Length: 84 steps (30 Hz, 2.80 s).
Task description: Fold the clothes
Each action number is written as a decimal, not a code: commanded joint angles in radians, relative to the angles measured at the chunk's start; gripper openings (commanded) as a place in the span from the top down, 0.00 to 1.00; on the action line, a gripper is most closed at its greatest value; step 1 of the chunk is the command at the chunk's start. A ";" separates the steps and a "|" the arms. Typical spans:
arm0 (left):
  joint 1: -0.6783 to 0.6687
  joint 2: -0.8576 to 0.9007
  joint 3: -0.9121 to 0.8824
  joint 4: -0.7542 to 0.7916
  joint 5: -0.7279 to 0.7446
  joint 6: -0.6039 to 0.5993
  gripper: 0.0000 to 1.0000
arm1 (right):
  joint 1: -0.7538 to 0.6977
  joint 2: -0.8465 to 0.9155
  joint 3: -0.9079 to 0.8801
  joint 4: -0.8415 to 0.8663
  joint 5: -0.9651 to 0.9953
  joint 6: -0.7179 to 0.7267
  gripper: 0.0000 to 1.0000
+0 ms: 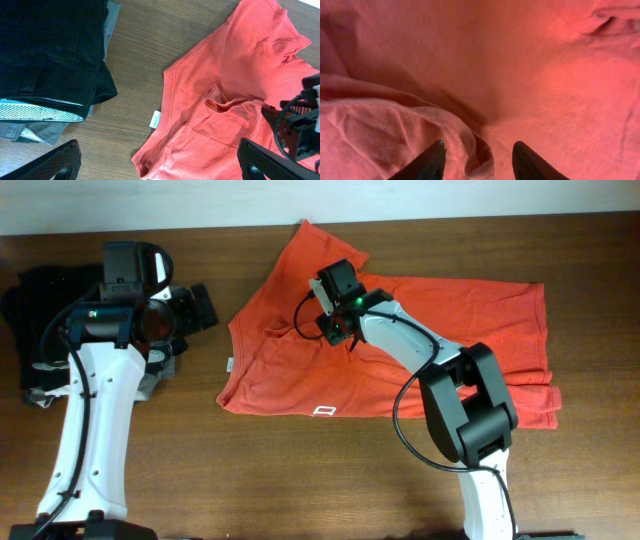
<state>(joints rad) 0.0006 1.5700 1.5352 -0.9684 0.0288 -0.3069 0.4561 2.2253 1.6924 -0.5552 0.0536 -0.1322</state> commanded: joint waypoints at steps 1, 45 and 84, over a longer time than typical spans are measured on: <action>0.002 0.001 -0.001 -0.001 0.000 0.005 0.01 | -0.011 -0.058 0.090 -0.038 0.008 0.003 0.49; 0.002 0.001 -0.001 -0.001 0.000 0.005 0.01 | 0.146 0.120 0.143 -0.135 -0.383 -0.016 0.96; 0.002 0.001 -0.001 -0.001 0.000 0.005 0.01 | 0.007 0.179 0.201 0.097 -0.250 0.018 0.56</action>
<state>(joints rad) 0.0006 1.5700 1.5352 -0.9684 0.0288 -0.3069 0.4595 2.4062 1.8633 -0.4549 -0.1764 -0.1158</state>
